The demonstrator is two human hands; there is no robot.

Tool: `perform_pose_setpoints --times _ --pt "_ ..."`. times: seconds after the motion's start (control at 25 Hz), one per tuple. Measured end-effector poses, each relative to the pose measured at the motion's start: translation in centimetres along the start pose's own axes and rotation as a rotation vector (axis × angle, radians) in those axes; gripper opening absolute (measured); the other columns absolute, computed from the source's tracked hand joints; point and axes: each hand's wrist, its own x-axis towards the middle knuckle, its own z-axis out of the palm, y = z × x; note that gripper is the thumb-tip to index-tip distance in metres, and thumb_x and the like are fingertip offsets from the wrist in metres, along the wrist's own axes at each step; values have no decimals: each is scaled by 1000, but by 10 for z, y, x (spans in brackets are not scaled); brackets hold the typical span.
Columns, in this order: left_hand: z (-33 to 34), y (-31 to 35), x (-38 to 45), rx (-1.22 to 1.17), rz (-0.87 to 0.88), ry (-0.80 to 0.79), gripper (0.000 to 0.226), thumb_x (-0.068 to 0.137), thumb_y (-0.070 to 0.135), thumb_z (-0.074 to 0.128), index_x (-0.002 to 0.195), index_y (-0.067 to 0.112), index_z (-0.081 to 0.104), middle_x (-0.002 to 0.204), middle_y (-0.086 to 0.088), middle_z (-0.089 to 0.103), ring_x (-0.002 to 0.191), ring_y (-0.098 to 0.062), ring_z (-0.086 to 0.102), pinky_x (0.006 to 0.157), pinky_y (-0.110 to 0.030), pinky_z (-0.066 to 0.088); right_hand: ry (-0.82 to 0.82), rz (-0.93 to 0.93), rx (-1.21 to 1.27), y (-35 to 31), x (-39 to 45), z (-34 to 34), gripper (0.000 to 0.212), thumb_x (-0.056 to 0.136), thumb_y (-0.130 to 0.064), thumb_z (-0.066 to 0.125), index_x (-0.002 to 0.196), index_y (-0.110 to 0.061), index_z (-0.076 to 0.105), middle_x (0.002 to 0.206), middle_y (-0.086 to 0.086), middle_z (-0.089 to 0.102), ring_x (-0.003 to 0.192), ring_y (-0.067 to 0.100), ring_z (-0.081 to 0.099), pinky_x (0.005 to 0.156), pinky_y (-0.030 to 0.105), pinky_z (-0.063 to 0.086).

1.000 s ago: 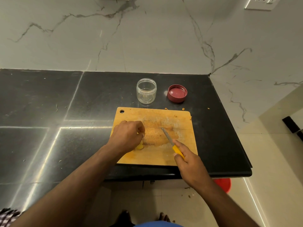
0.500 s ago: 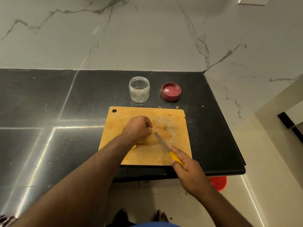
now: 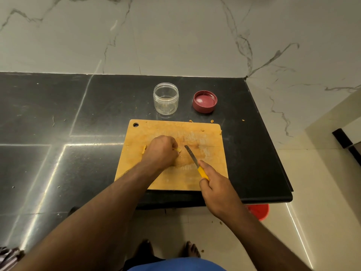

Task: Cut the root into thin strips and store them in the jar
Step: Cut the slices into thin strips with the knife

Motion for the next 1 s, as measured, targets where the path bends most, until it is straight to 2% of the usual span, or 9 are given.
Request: perform_pose_setpoints --times 0.24,0.44,0.64,0.88,1.0 --pt "2 -1 -2 -3 14 28 23 90 22 69 113 20 73 110 1 70 100 -17 63 88 -36 58 -40 -32 -118 -11 8 7 53 102 -22 36 154 -29 27 112 -2 57 90 12 55 73 28 43" --pt "6 -1 -2 -2 41 79 17 91 20 66 104 19 76 103 2 72 94 -15 64 81 -31 56 -38 -69 -203 -17 11 12 53 103 -20 36 155 -25 25 123 2 57 105 14 53 90 31 47" --pt "6 1 -2 -14 37 74 15 91 19 67 102 18 77 100 2 72 92 -15 65 79 -30 56 -57 -83 -262 -20 10 13 53 103 -22 35 155 -26 23 112 -1 55 96 13 52 83 33 48" --pt "6 2 -1 -23 15 70 13 91 20 66 98 18 76 96 2 72 86 -13 64 73 -28 55 -79 -65 -315 -23 11 15 55 103 -21 32 156 -26 20 117 4 56 97 18 54 82 37 51" --pt "6 2 -2 -17 15 75 13 92 21 67 101 18 75 99 1 72 90 -15 64 79 -31 57 -72 -61 -290 -18 -7 13 54 103 -22 34 156 -28 20 114 2 56 95 17 54 81 37 50"
